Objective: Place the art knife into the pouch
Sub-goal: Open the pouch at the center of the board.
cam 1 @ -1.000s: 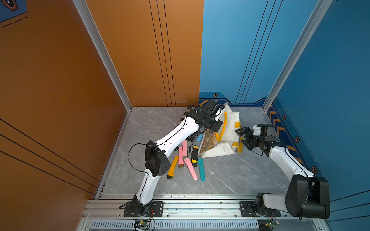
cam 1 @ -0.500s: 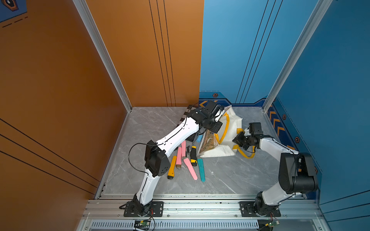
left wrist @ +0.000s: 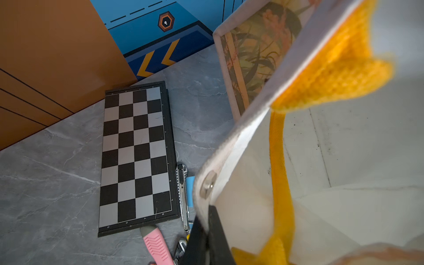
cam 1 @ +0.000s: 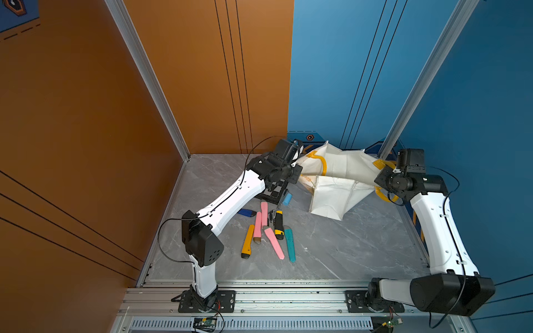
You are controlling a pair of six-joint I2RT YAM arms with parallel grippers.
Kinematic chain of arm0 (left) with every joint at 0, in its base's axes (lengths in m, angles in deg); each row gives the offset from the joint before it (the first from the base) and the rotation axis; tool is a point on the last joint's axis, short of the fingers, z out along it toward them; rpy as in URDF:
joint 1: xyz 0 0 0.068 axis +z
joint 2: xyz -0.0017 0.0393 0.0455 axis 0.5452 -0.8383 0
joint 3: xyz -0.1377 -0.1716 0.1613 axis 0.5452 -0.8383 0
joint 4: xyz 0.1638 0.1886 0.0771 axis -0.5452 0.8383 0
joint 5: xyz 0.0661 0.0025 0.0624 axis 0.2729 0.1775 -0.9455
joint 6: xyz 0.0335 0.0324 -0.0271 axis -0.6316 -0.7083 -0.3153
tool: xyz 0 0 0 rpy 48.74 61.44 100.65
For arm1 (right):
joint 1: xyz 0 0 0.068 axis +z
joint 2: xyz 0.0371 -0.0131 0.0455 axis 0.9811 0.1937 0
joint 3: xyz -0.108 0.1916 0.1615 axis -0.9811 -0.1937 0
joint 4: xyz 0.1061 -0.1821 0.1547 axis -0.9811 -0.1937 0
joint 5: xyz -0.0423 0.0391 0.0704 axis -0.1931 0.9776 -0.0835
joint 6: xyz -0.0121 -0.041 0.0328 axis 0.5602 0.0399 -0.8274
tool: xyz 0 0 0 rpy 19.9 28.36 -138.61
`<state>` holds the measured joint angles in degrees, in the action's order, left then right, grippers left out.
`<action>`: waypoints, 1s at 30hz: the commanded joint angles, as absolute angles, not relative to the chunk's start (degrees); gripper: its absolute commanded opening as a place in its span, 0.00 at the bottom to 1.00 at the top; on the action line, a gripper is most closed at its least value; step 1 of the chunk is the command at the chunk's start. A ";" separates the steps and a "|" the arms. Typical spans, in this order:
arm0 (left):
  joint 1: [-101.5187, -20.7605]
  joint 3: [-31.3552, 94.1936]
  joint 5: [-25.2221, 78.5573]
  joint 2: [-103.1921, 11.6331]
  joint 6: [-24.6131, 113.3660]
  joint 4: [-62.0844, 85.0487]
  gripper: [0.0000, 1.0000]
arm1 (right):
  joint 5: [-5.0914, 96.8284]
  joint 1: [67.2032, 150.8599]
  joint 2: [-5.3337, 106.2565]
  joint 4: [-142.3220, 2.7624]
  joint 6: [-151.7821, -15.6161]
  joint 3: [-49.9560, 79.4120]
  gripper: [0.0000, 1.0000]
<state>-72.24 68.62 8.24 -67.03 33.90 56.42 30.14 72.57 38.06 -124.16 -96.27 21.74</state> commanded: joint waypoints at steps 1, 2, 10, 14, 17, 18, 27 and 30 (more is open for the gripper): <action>-64.79 64.99 -7.95 -63.95 31.63 64.27 0.00 | 13.16 68.33 38.50 -133.31 -91.01 22.39 0.00; -64.90 64.96 -6.08 -64.23 31.85 64.30 0.00 | 14.74 68.47 38.74 -133.24 -91.20 22.44 0.00; -71.59 73.61 9.71 -77.34 36.44 64.33 0.00 | 22.28 80.79 43.29 -131.76 -97.46 24.22 0.00; -71.65 76.73 15.92 -81.26 38.50 64.37 0.51 | 21.74 86.32 46.01 -131.65 -98.65 29.44 0.00; -71.37 77.26 16.79 -79.69 37.48 64.28 0.82 | 19.78 90.72 48.66 -131.81 -98.35 33.90 0.00; -71.15 76.95 16.81 -78.76 37.20 64.28 0.85 | 18.86 92.39 49.93 -131.84 -98.37 35.32 0.00; -68.91 66.72 12.46 -69.24 35.39 64.32 0.98 | 16.16 105.93 68.53 -131.81 -102.36 45.92 0.00; -69.18 62.43 14.13 -68.10 35.62 64.29 0.99 | 15.42 106.38 70.01 -132.16 -103.68 46.83 0.00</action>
